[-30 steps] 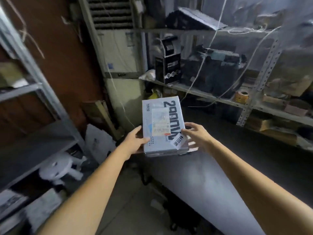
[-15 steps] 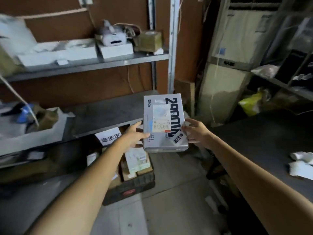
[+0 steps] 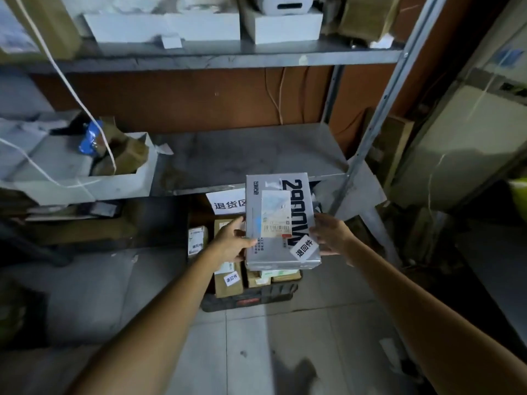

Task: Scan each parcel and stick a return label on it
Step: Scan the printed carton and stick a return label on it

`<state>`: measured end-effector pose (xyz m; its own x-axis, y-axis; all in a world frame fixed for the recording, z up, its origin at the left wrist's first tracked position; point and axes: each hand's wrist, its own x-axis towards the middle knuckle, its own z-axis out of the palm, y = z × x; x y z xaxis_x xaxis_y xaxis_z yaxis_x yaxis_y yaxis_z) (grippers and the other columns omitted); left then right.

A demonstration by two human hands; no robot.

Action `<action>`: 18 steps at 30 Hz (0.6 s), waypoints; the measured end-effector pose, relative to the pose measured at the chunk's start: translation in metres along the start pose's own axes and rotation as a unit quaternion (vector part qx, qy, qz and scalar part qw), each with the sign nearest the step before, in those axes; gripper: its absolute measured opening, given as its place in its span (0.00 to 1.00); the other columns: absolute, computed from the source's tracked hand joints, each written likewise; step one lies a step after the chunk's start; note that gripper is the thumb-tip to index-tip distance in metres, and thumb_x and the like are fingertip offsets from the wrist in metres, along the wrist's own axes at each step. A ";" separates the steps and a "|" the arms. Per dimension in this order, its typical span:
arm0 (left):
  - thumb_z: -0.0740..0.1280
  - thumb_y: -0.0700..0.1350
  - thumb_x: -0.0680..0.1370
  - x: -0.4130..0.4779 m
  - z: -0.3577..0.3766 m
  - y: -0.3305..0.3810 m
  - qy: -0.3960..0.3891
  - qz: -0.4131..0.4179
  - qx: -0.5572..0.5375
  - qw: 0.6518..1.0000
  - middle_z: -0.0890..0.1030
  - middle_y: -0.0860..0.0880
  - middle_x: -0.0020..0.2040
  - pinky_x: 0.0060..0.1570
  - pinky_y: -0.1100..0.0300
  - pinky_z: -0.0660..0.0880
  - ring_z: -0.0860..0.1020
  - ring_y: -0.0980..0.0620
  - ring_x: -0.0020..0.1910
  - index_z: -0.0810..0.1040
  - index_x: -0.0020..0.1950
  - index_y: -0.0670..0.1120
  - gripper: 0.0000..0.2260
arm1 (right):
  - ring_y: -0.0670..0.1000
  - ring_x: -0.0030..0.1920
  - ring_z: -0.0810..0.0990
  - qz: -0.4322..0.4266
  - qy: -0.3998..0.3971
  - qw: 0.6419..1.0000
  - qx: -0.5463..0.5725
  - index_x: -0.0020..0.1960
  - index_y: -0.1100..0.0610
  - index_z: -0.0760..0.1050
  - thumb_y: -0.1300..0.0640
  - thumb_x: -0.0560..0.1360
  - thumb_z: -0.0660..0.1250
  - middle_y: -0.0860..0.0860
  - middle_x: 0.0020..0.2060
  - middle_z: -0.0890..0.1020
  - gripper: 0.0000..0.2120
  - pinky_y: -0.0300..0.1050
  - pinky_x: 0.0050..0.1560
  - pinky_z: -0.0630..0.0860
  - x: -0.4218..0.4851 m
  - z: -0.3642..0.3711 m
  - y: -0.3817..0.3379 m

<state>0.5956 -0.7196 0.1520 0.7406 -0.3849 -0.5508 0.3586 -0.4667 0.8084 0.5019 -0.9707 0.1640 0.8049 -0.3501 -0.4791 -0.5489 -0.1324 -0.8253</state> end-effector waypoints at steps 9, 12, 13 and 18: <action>0.74 0.38 0.72 0.114 0.025 -0.038 0.027 -0.075 -0.025 0.996 0.71 0.46 0.71 0.44 0.49 0.80 0.78 0.51 0.54 0.58 0.78 0.55 0.40 | 0.46 0.43 0.81 0.050 -0.051 0.997 -0.038 0.69 0.52 0.71 0.57 0.77 0.70 0.46 0.48 0.79 0.22 0.40 0.33 0.80 0.138 0.007 0.056; 0.75 0.36 0.71 0.167 0.035 -0.063 0.022 -0.101 -0.057 0.993 0.75 0.47 0.67 0.53 0.38 0.78 0.78 0.46 0.59 0.59 0.77 0.54 0.40 | 0.45 0.43 0.81 0.059 -0.062 0.995 -0.055 0.68 0.51 0.72 0.57 0.77 0.70 0.49 0.53 0.80 0.21 0.40 0.36 0.81 0.187 0.005 0.078; 0.75 0.35 0.71 0.183 0.039 -0.070 0.019 -0.111 -0.071 0.991 0.76 0.50 0.64 0.54 0.38 0.78 0.78 0.46 0.57 0.60 0.77 0.54 0.40 | 0.45 0.43 0.81 0.063 -0.064 0.994 -0.062 0.68 0.50 0.72 0.57 0.77 0.70 0.49 0.53 0.80 0.21 0.40 0.36 0.81 0.202 0.006 0.086; 0.74 0.34 0.71 0.254 0.054 -0.103 0.002 -0.148 -0.104 0.984 0.71 0.57 0.52 0.58 0.37 0.71 0.75 0.56 0.46 0.60 0.77 0.57 0.41 | 0.45 0.43 0.81 0.083 -0.065 0.993 -0.061 0.69 0.52 0.71 0.58 0.77 0.70 0.47 0.49 0.79 0.22 0.41 0.36 0.80 0.267 0.012 0.129</action>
<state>0.7156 -0.8123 -0.0821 0.5890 -0.2529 -0.7676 0.6668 -0.3846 0.6384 0.6491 -1.0706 -0.0739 0.7187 -0.2543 -0.6472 -0.6936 -0.1970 -0.6928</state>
